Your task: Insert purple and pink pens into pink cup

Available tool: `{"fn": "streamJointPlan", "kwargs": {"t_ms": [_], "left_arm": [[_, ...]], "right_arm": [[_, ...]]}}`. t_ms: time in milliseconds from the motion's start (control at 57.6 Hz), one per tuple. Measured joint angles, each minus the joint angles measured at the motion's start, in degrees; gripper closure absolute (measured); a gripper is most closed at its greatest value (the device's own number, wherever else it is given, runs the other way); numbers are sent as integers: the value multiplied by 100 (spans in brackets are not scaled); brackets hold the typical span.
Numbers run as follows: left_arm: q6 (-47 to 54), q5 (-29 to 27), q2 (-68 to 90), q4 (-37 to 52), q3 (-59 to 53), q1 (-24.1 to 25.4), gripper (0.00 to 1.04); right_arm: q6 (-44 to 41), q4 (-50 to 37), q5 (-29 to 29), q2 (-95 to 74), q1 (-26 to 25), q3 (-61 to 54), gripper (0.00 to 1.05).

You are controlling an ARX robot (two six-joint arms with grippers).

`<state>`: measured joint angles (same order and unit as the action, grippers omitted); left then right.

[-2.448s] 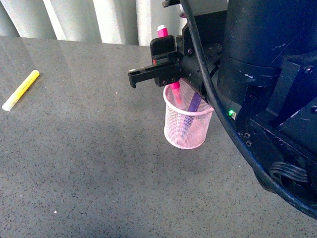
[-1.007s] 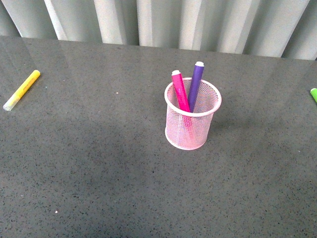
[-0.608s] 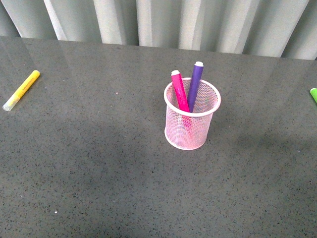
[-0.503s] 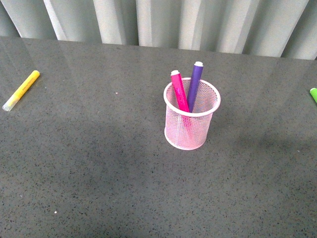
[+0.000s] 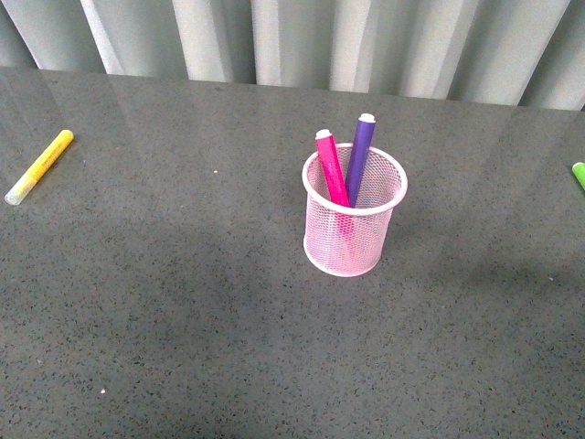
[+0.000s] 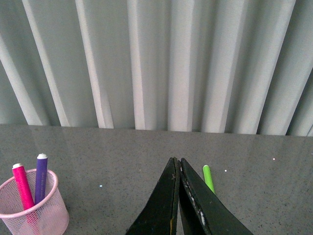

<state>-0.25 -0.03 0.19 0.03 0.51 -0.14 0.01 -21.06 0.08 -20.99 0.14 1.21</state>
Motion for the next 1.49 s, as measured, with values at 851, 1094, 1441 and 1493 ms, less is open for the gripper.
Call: {"fn": "streamJointPlan", "kwargs": {"t_ms": [851, 1094, 1441, 1493], "left_arm": [[0, 0, 0, 0, 0, 0, 7], [0, 0, 0, 0, 0, 0, 7], [0, 0, 0, 0, 0, 0, 7], [0, 0, 0, 0, 0, 0, 7]], "right_arm": [[0, 2085, 0, 2074, 0, 0, 102], [-2, 2103, 0, 2074, 0, 0, 87], [-2, 2103, 2, 2074, 0, 0, 12], [4, 2103, 2, 2074, 0, 0, 5]]}}
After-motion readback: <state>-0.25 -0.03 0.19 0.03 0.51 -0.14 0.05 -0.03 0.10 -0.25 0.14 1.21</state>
